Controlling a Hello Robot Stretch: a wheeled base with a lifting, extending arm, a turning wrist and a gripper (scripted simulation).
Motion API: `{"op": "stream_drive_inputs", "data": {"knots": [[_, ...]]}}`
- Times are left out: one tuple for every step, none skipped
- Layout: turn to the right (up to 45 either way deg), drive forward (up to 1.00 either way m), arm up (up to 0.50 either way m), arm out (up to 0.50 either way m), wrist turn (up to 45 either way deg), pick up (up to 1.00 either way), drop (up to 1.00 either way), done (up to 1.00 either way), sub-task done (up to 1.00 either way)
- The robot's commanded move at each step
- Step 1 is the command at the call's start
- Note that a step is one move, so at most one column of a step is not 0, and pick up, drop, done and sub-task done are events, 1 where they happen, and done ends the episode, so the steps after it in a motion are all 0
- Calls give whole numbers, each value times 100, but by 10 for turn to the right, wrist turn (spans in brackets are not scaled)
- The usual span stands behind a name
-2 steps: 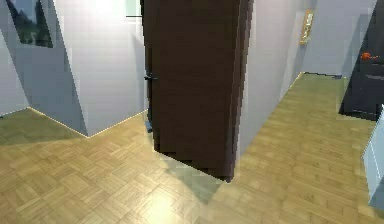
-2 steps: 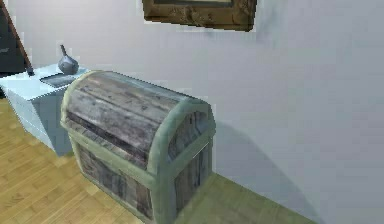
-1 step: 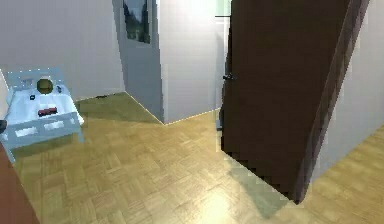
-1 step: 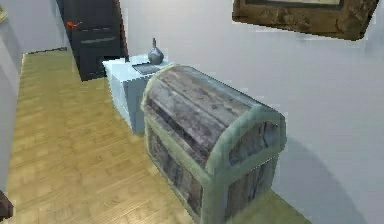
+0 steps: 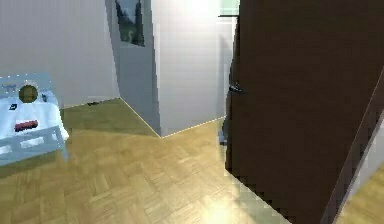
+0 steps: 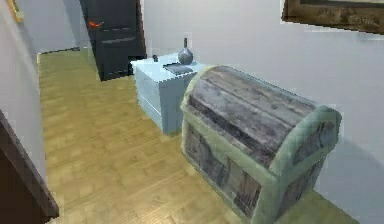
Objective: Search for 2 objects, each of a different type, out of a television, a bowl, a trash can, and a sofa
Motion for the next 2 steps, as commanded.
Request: {"op": "stream_drive_inputs", "data": {"knots": [[-330,0,0,0,0,0,0,0,0],[0,100,0,0,0,0,0,0,0]]}}
